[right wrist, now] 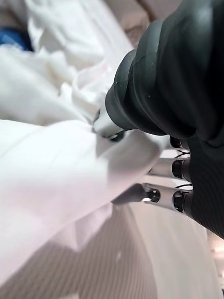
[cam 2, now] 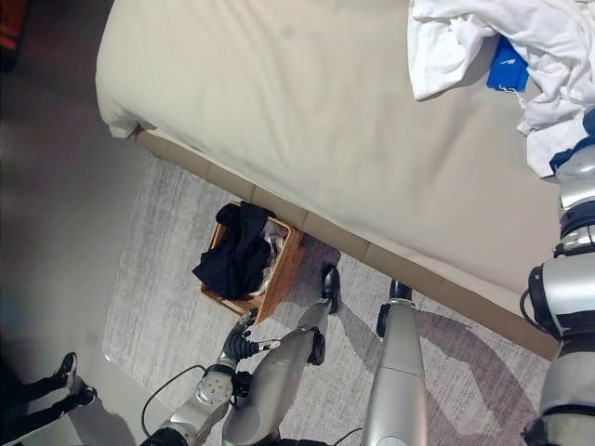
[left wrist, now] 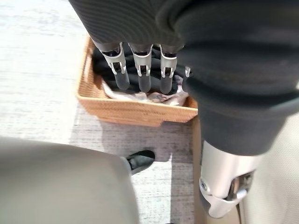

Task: Pick up clothes into the bucket

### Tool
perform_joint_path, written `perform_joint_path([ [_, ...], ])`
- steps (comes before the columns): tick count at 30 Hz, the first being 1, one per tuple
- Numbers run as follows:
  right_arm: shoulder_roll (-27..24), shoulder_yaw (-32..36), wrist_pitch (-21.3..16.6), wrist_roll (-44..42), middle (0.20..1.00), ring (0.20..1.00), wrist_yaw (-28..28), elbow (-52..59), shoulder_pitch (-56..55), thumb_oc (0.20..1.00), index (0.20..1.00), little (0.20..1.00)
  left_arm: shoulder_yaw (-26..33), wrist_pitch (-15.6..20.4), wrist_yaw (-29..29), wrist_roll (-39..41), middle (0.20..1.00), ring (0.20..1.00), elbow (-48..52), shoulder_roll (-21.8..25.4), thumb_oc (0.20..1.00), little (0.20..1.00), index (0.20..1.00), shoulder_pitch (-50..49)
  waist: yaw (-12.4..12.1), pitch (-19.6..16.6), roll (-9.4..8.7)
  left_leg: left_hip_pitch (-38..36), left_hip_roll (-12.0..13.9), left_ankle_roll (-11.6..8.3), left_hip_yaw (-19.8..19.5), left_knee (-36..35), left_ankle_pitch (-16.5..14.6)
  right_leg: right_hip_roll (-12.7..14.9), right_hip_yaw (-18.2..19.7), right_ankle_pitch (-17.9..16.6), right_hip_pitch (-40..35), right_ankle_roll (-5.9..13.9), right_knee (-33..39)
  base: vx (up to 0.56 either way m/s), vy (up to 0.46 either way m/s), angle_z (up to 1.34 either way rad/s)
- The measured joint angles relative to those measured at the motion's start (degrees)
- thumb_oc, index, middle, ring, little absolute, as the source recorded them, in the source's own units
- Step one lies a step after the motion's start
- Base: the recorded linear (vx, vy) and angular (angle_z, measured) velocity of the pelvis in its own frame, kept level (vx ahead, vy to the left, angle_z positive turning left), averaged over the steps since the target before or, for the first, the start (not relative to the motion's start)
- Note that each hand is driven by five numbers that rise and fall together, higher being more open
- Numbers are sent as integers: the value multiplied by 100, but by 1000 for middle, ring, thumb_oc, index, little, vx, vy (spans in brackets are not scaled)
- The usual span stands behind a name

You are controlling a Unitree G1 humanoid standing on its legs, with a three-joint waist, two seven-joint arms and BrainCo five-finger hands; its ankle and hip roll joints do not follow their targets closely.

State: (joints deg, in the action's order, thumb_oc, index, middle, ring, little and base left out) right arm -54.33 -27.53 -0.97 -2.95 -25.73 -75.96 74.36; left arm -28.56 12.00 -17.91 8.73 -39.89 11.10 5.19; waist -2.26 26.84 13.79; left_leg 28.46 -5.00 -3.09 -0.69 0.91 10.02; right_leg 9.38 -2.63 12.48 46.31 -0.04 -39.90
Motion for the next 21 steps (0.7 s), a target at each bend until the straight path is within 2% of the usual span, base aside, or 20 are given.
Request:
perform_joint_path([
  [5, -67, -162, -75, -130, 200, 200, -95, 685, 61, 200, 200, 200, 17, 26, 1, -1, 1000, 1000, -51, -34, 1000, 1000, 1000, 188, 83, 55, -78, -406, 16, 3, 16, -55, -1, -31, -22, -55, -468, 25, 188, -4, 77, -4],
  [9, -194, -256, -266, -226, 200, 200, -137, 1887, 135, 200, 200, 200, 157, 17, 13, -2, 1000, 1000, -236, -11, 1000, 1000, 1000, 220, 305, 139, -201, -995, 75, -3, -20, -129, -13, -89, -79, -126, -1221, 98, 557, 57, 90, -2],
  [11, -308, -246, -300, -228, 200, 200, -152, 2367, 144, 200, 200, 200, 275, 22, 27, -1, 1000, 1000, -225, 29, 1000, 1000, 1000, 212, 304, 128, -233, -1168, 112, 17, -3, -135, -34, -132, -83, -180, -1457, 142, 723, 85, 73, -7],
  [13, -496, -240, -370, -232, 200, 200, -159, 2887, 188, 200, 200, 200, 397, 22, 50, -2, 1000, 1000, -184, 147, 1000, 1000, 1000, 240, 302, 119, -254, -1327, 133, 98, -11, -132, -98, -171, -99, -213, -1736, 213, 942, 87, 64, -5],
  [17, -570, -160, -496, -263, 200, 200, -146, 3520, 131, 200, 200, 200, 807, 12, 84, 3, 1000, 1000, 113, 467, 1000, 1000, 1000, 168, 305, -30, -473, -1520, 170, 139, 35, -119, -184, -208, -94, -334, -2069, 298, 1280, 105, 50, -7],
  [20, -697, -3, -541, -283, 200, 200, -79, 3831, -62, 200, 200, 200, 1056, 20, 155, 82, 1000, 1000, 555, 691, 1000, 1000, 1000, 140, 294, -148, -594, -1775, 192, 173, 42, -130, -225, -231, -110, -461, -2449, 303, 1569, 122, 56, -2],
  [21, -715, 107, -547, -298, 200, 200, -32, 3968, -201, 200, 200, 200, 1139, 28, 236, 159, 1000, 1000, 978, 841, 1000, 1000, 1000, -3, 274, -230, -656, -1892, 201, 194, 41, -144, -253, -243, -136, -493, -2633, 334, 1696, 59, 34, 0],
])
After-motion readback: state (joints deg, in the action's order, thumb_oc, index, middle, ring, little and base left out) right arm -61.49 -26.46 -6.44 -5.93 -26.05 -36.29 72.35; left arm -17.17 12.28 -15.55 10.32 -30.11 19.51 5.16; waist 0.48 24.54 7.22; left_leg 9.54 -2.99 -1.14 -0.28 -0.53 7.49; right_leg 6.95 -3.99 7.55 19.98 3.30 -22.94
